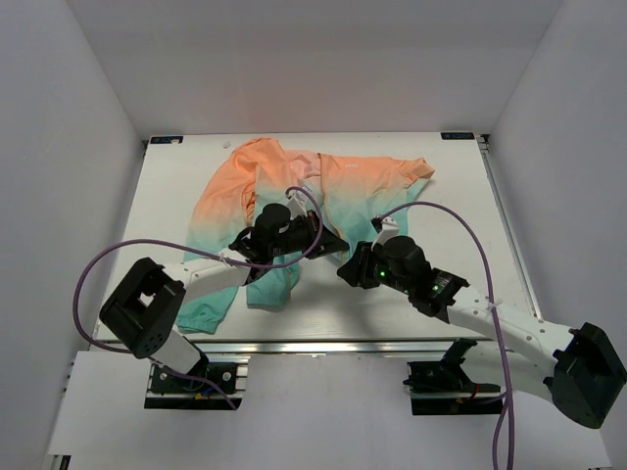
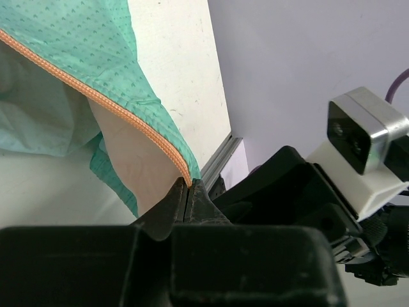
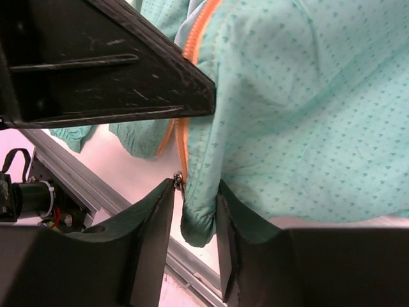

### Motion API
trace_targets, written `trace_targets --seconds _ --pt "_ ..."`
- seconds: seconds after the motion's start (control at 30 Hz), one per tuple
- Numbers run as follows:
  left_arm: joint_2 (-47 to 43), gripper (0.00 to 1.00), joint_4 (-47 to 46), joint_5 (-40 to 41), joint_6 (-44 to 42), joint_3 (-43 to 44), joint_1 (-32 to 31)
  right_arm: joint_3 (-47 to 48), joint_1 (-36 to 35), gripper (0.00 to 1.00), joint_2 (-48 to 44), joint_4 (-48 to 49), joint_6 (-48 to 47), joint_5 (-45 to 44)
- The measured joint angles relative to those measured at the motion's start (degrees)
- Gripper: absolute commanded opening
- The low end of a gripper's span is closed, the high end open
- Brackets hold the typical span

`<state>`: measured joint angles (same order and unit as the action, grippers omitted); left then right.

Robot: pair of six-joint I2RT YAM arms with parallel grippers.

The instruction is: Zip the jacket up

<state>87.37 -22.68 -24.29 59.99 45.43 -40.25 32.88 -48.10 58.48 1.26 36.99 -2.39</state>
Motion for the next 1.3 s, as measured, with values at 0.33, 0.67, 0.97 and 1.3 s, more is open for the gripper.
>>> trace_targets --seconds 0.33,0.67,0.97,1.3 --pt "-1.36 0.00 0.00 1.03 -0.20 -0.09 -0.02 -0.07 0.09 0.37 -1.86 -0.11 0.22 0.22" --pt "-1.36 0.00 0.04 1.14 -0.61 -0.09 -0.02 -0.11 0.13 0.12 -2.32 -0.09 0.02 1.22" --pt "-1.36 0.00 0.72 1.40 -1.22 -0.09 -0.02 -0.96 0.26 0.00 -3.15 0.20 0.15 1.33" --pt "-2.08 0.98 17.20 3.96 -10.75 6.12 -0.02 -1.62 0.55 0.00 -3.87 -1.16 -0.24 -0.13"
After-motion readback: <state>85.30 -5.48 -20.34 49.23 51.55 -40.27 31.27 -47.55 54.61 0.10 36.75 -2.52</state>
